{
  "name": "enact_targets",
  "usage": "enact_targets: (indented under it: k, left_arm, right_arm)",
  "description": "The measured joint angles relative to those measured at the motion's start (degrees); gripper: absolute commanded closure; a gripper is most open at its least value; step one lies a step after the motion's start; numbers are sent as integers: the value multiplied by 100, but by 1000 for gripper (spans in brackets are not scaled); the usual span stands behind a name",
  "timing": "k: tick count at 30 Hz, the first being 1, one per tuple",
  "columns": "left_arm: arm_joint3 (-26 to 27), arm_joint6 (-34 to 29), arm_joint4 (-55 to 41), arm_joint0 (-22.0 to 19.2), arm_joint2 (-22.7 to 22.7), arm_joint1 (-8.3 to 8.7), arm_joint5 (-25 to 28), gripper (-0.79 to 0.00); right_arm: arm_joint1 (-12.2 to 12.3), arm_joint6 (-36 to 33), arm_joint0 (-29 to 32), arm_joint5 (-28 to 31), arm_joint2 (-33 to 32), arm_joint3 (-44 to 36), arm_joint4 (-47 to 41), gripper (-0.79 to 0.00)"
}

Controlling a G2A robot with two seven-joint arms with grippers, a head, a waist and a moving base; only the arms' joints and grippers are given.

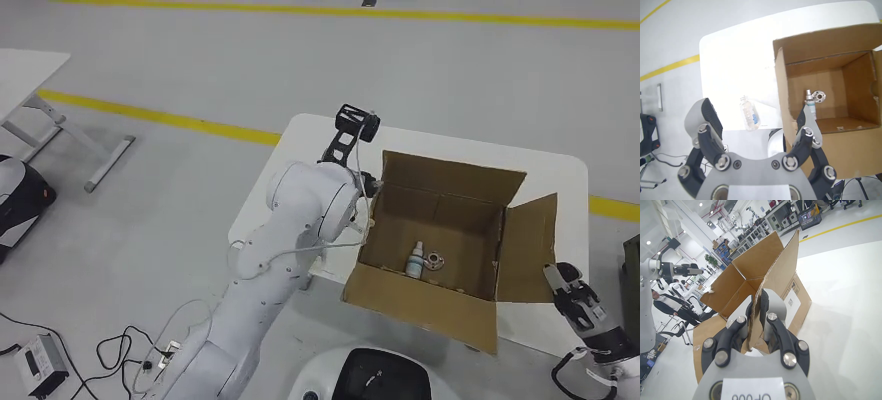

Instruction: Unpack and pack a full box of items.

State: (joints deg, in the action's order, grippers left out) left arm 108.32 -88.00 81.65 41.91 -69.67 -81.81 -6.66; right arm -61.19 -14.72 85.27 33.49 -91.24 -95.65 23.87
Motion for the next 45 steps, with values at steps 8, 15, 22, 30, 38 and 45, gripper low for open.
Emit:
enact_targets:
  k: [8,15,22,30,38,45]
  left_arm:
    - [-90,0,-1677,-542,465,-116,149,-785]
    - [-798,0,-2520,-961,1257,-257,-174,-785]
    - [-1812,81,-3121,-1402,1658,-427,-689,-785]
    - [-2575,207,-3537,-1564,1858,-528,-863,-785]
    - [-2572,205,-3535,-1563,1856,-527,-863,-785]
    - [-2650,340,-3650,-1464,1828,-533,-894,-785]
  right_arm:
    - [3,31,96,-10,-76,-23,-5,-219]
    - [4,60,155,-2,-132,3,-49,-209]
    - [5,93,201,41,-190,70,-89,-234]
    - [9,100,211,86,-275,102,-174,-785]
    - [26,213,347,158,-561,-96,-287,-785]
    - [46,222,563,214,-856,-389,-218,0]
